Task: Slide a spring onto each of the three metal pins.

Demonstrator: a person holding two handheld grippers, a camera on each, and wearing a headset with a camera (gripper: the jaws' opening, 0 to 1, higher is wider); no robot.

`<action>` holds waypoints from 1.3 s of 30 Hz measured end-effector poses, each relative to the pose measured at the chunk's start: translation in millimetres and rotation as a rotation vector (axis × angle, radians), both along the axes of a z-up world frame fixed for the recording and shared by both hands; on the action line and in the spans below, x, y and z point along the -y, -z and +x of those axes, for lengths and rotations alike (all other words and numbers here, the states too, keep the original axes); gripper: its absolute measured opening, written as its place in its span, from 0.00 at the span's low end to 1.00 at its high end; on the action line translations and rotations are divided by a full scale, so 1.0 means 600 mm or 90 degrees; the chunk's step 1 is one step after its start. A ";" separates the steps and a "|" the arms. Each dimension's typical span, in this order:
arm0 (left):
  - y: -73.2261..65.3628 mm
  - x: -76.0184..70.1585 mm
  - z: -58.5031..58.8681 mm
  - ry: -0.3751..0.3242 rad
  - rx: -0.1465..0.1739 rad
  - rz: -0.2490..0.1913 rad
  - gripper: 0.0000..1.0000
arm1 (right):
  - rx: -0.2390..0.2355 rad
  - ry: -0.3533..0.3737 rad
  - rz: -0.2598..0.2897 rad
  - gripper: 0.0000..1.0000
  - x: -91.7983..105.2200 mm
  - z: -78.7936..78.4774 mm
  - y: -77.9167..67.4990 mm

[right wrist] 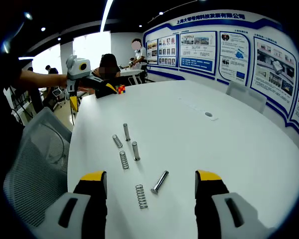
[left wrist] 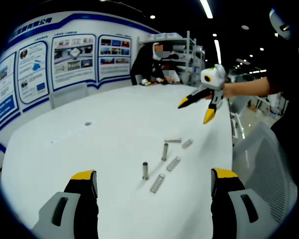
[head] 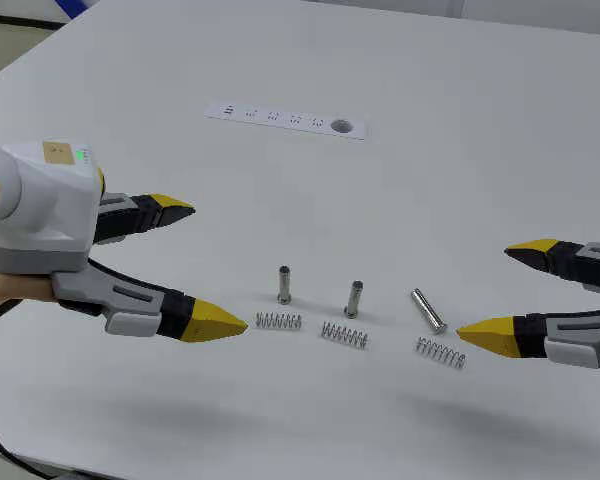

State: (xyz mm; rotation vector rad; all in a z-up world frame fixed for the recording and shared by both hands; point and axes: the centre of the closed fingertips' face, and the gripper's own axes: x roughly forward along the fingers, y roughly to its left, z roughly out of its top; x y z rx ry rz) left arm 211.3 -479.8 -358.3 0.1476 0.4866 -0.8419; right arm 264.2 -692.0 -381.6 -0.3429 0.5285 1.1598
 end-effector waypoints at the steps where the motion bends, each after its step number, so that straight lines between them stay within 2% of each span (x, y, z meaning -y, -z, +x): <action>1: 0.001 0.000 0.001 0.000 -0.001 -0.002 0.96 | -0.003 -0.001 0.004 0.73 -0.004 0.001 0.002; 8: 0.006 0.003 0.012 -0.001 -0.002 -0.016 0.95 | -0.026 0.005 -0.009 0.68 -0.020 0.019 0.032; 10: 0.008 0.005 0.012 0.001 -0.005 -0.018 0.95 | -0.045 0.007 -0.007 0.68 -0.024 0.021 0.038; 12: 0.010 0.007 0.012 0.005 -0.008 -0.018 0.95 | -0.048 0.012 -0.009 0.67 -0.028 0.028 0.046; 17: 0.013 0.007 0.013 0.007 -0.011 -0.025 0.94 | -0.064 0.024 -0.020 0.59 -0.034 0.042 0.069; 18: 0.013 0.005 0.015 0.002 -0.011 -0.026 0.93 | -0.080 0.033 -0.014 0.58 -0.038 0.044 0.072; 23: 0.014 0.000 0.019 -0.007 -0.010 -0.027 0.92 | -0.081 0.051 -0.022 0.51 -0.047 0.065 0.089; 26: 0.010 -0.001 0.020 -0.011 -0.005 -0.032 0.92 | -0.096 0.066 -0.016 0.44 -0.054 0.073 0.100; 30: 0.008 -0.004 0.021 -0.017 -0.004 -0.032 0.92 | -0.102 0.077 -0.047 0.35 -0.054 0.080 0.122; 36: 0.010 -0.008 0.018 -0.019 -0.007 -0.031 0.92 | -0.116 0.102 -0.089 0.29 -0.047 0.081 0.146; 39: 0.012 -0.011 0.017 -0.020 -0.008 -0.025 0.92 | -0.124 0.110 -0.098 0.25 -0.050 0.079 0.153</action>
